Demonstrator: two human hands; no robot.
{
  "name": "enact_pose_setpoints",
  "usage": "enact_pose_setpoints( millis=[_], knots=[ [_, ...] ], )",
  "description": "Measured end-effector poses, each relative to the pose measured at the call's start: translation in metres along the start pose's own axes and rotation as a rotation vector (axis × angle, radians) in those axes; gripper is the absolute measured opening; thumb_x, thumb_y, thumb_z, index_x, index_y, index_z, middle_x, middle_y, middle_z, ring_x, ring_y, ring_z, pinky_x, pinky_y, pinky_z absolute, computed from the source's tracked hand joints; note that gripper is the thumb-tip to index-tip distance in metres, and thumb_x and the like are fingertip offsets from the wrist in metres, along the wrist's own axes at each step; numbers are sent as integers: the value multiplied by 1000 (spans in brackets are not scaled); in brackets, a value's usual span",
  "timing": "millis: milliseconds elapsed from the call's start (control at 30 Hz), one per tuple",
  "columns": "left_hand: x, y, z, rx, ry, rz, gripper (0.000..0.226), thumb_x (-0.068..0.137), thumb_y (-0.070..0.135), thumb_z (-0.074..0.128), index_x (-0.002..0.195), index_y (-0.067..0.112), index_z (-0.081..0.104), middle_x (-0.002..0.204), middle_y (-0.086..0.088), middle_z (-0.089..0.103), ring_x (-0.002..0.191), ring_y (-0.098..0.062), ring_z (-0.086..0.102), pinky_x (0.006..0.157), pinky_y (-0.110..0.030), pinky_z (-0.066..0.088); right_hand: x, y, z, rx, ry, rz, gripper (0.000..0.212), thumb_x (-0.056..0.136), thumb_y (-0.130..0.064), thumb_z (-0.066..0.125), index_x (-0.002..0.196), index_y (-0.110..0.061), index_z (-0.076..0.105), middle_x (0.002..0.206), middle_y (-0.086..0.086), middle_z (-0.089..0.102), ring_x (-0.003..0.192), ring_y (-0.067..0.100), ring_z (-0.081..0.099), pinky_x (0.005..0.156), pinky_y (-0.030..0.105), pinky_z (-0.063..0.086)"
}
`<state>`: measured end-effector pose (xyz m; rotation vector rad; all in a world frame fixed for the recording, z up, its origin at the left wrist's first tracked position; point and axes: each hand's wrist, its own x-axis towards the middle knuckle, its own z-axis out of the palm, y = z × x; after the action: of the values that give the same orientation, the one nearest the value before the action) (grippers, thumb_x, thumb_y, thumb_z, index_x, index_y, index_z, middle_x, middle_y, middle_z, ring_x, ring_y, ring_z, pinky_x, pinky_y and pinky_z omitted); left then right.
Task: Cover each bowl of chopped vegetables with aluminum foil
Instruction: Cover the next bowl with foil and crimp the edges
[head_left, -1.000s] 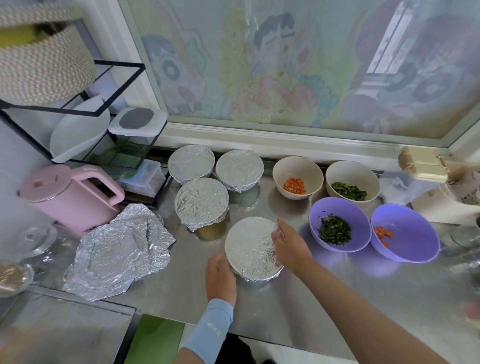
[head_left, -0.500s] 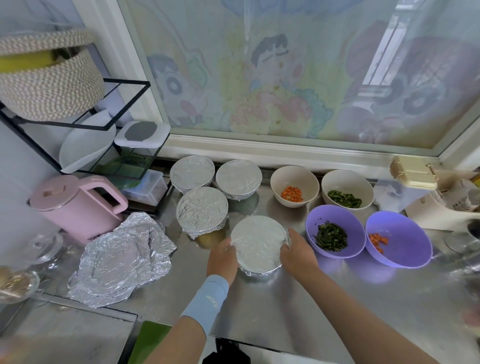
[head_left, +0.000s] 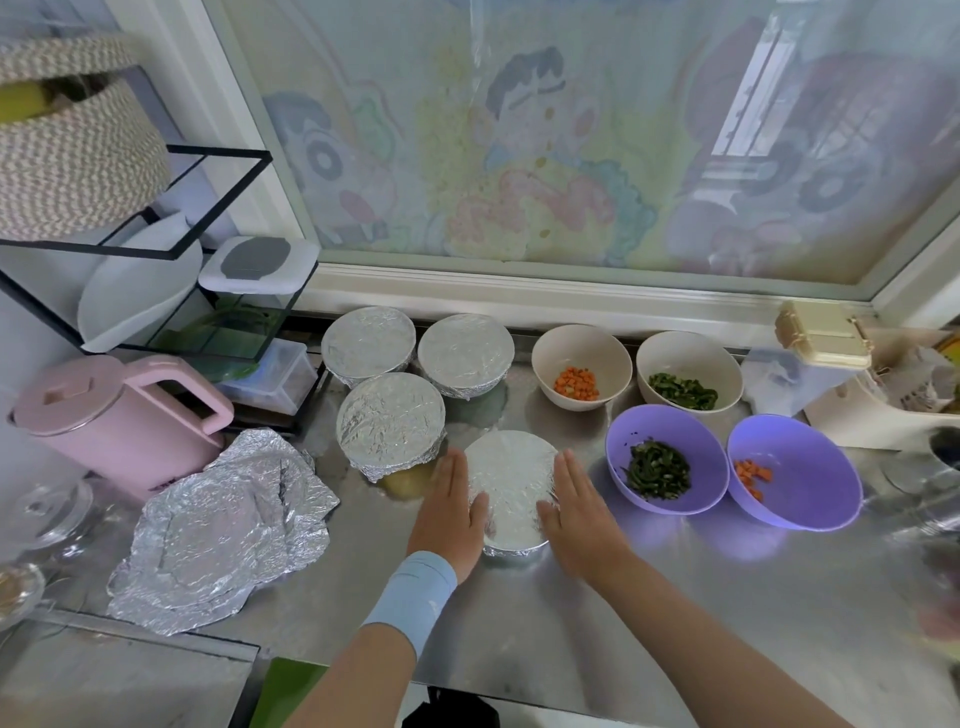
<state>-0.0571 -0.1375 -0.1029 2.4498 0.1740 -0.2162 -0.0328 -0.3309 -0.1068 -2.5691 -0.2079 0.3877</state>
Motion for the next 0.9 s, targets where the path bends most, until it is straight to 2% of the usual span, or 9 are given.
enact_pose_setpoints(
  millis=[100,200,233,333,400,433,533,667,900],
  knots=[
    [1,-15,13,76,-21,76,68,103,35,34,156,18,-4,157,14,-29,150,-8,-5,122,-30,12,-4,7,11,-39,-17,-7,77,99,-46,34,154,-18,-12,161,-5,-19,149,10,-10,121,37,8],
    [3,-26,18,88,8,129,70,102,35,37,155,21,-7,160,11,-24,149,-7,-6,122,-29,8,-4,10,16,-112,7,-21,85,85,-62,12,153,-21,-16,161,-6,-21,149,9,-9,120,38,7],
    [3,-26,17,59,24,133,71,102,34,37,155,22,-9,161,10,-21,149,-6,-7,122,-28,5,-4,10,16,-95,11,-20,85,85,-63,13,154,-21,-15,161,-6,-20,149,8,-8,120,38,8],
    [-8,-26,12,-179,192,4,68,102,24,41,157,20,1,161,10,5,146,-4,5,119,-26,7,-6,10,14,90,43,27,74,99,-45,37,156,-23,-5,163,-8,-14,149,9,3,119,35,18],
    [-22,-21,10,-306,347,-137,53,99,15,44,150,13,30,145,6,35,136,-13,30,116,-31,23,-9,7,10,217,118,105,67,100,-33,44,155,-24,8,162,-5,7,144,15,25,110,36,32],
    [-28,-17,10,-373,383,-220,40,97,13,44,137,13,45,133,1,47,126,-18,42,110,-35,33,-10,6,8,264,149,151,62,99,-30,45,154,-24,15,156,-2,20,135,19,38,104,37,38],
    [-31,0,11,-569,285,-477,16,91,25,44,96,25,59,103,-3,61,97,-24,60,91,-39,49,-10,1,6,375,170,296,53,97,-21,47,148,-22,33,137,2,41,114,23,56,97,36,43],
    [-14,4,12,-682,163,-548,26,70,27,44,82,22,66,78,-3,67,73,-23,61,82,-53,56,-4,-5,3,511,155,410,31,92,-14,47,121,-19,57,107,0,63,97,20,60,84,30,44],
    [18,19,-16,-752,109,-547,22,85,20,48,74,29,64,79,-5,67,76,-25,60,89,-51,55,16,-19,-6,608,124,487,36,87,-11,49,119,-24,58,102,-5,64,96,19,59,81,27,41]
  ],
)
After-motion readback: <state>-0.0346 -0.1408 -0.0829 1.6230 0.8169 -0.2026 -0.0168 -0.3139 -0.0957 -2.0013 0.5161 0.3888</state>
